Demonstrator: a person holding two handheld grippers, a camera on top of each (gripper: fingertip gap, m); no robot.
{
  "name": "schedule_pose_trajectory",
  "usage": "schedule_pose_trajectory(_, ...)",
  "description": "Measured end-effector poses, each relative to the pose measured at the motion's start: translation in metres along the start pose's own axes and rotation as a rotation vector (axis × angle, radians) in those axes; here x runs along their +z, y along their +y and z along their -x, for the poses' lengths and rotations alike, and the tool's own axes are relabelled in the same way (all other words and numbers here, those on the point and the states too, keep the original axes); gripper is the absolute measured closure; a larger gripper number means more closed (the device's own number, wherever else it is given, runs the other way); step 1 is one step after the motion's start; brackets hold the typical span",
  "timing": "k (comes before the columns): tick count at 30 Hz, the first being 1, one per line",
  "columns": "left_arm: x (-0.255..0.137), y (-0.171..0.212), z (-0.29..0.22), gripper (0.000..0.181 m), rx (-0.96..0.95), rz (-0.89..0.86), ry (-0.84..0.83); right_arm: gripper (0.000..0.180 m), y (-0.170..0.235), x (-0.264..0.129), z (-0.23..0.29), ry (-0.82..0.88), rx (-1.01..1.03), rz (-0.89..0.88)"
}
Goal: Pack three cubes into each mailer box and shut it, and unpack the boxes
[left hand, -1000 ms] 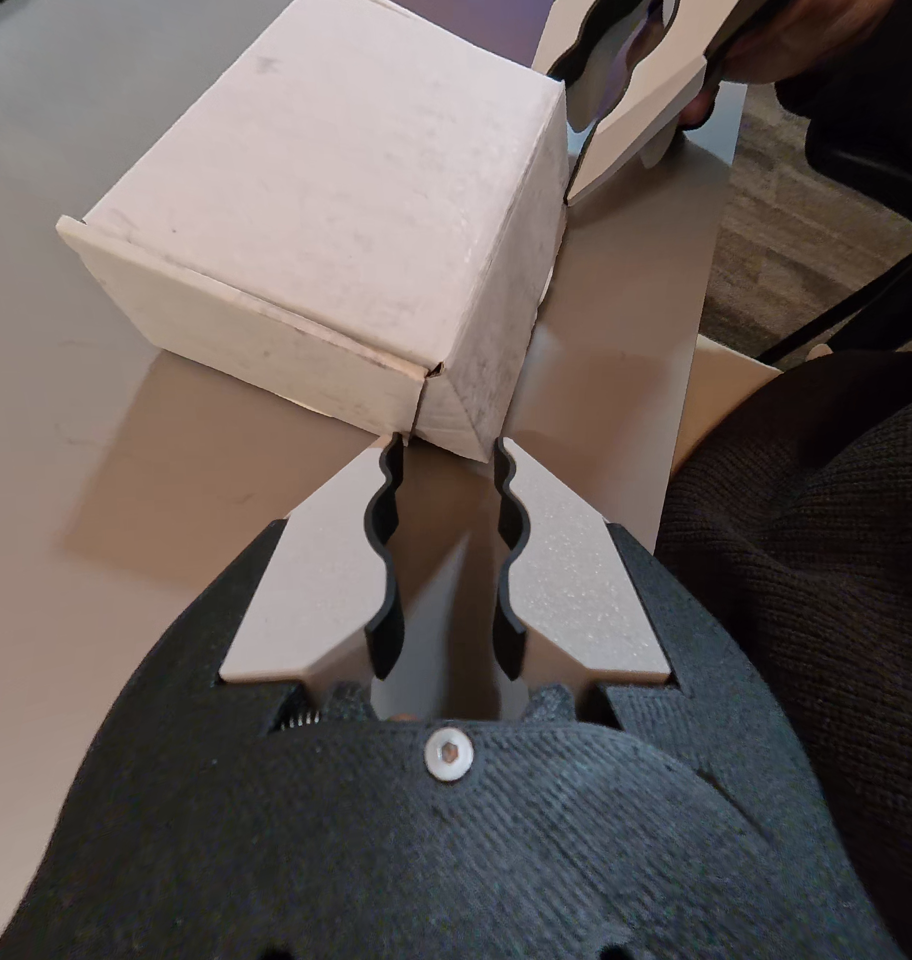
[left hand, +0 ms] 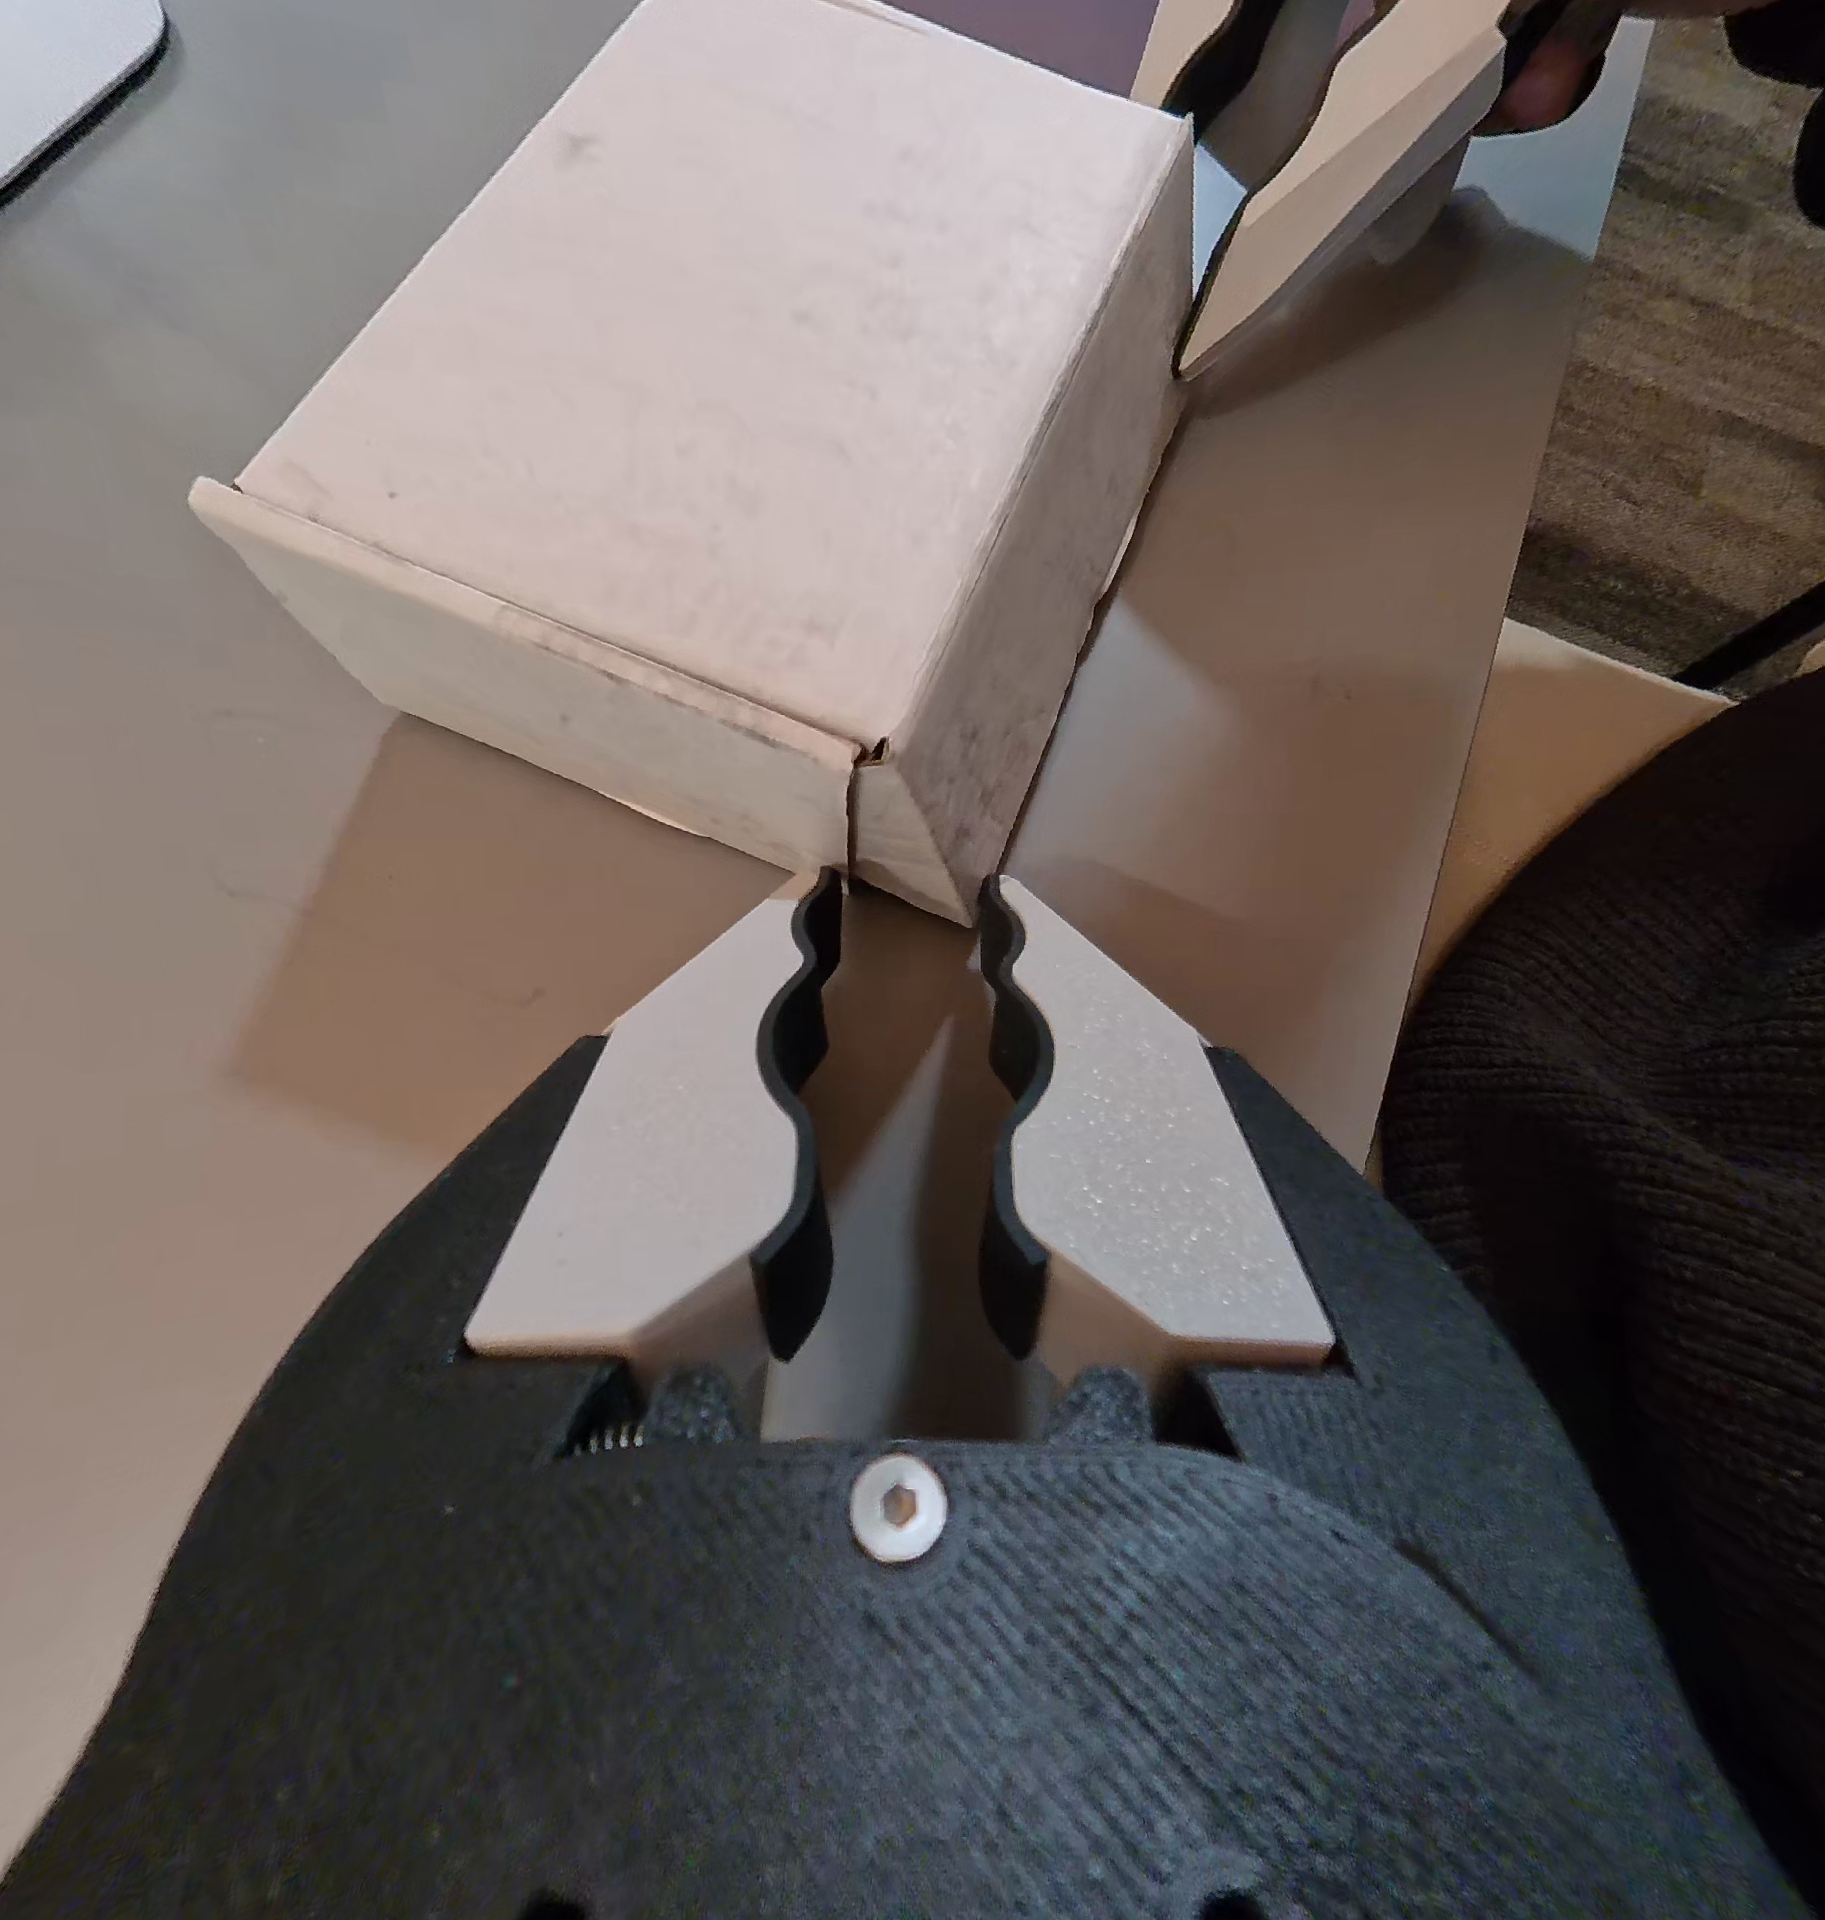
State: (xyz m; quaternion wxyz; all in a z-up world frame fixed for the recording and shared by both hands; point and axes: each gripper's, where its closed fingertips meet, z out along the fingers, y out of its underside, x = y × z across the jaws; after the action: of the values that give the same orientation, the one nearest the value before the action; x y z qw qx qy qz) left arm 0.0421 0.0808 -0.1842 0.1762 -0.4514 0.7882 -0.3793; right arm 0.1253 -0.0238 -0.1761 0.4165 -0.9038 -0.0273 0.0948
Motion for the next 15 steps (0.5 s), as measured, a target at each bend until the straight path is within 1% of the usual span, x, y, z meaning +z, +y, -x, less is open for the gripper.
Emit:
schedule_pose_trajectory(8, 0.0, 0.0, -0.003, 0.156, 0.01, -0.001, 0.013, 0.15, -0.001, -0.001, -0.003, 0.002, -0.017, -0.036)
schedule_pose_trajectory(10, 0.001, 0.001, -0.004, 0.152, 0.02, 0.004, 0.009, 0.149, -0.002, -0.002, -0.005, 0.007, -0.023, -0.049)
schedule_pose_trajectory(11, 0.001, 0.002, -0.003, 0.137, 0.024, 0.012, -0.003, 0.142, -0.002, -0.002, -0.006, 0.016, -0.029, -0.051)
schedule_pose_trajectory(12, 0.002, 0.003, -0.002, 0.124, 0.024, 0.02, -0.012, 0.13, -0.002, -0.002, -0.009, 0.031, -0.034, -0.052)
schedule_pose_trajectory(14, 0.001, 0.004, 0.002, 0.092, 0.01, 0.022, -0.032, 0.112, -0.001, -0.003, -0.012, 0.042, -0.031, -0.054)
schedule_pose_trajectory(15, -0.001, 0.004, 0.004, 0.083, 0.003, 0.015, -0.036, 0.104, -0.001, -0.003, -0.013, 0.041, -0.023, -0.062)
